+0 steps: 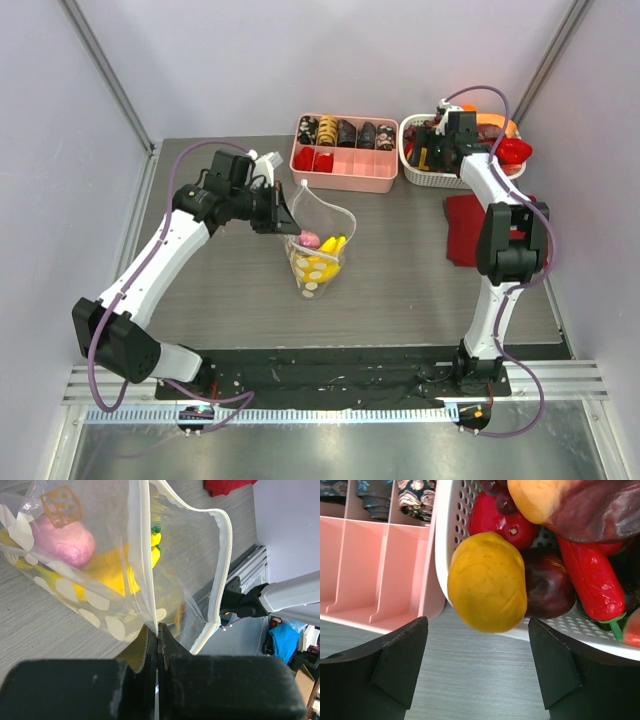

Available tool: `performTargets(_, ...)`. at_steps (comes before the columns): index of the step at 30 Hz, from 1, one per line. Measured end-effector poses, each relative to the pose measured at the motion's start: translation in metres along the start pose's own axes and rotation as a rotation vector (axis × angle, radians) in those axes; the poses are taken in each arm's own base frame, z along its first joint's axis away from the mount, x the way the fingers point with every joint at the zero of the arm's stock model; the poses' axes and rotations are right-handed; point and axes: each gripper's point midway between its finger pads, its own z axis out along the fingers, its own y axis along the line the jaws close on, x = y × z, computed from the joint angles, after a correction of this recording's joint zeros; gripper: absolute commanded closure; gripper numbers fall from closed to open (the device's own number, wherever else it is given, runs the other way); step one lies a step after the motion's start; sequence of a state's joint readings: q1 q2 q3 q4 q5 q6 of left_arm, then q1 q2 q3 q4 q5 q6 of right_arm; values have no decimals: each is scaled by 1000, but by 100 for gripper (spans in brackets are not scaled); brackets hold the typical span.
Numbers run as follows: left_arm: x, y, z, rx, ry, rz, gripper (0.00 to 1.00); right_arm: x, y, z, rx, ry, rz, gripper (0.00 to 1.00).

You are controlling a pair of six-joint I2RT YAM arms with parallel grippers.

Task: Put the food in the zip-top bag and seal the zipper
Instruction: Pick up the fake vegetable from the bin.

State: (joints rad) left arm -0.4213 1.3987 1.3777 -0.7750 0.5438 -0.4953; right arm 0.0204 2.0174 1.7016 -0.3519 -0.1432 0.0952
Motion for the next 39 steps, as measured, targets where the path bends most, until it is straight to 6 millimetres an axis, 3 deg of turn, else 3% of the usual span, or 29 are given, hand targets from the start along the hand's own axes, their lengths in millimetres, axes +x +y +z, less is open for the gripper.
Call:
performTargets(11,1,-1,0,5,3,5,100,-11,-7,28,25,-39,12,16)
performTargets(18,1,-1,0,6,3,6,100,-10,-8,32,25,-37,12,19)
performTargets(28,1,0,0,5,4,8,100,-8,-10,33,34,-34,3,50)
performTargets(35,1,0,0,5,4,13,100,-12,-6,19,23,-39,-3,59)
performTargets(39,1,0,0,4,6,20,100,-26,9,-12,-35,-62,0,68)
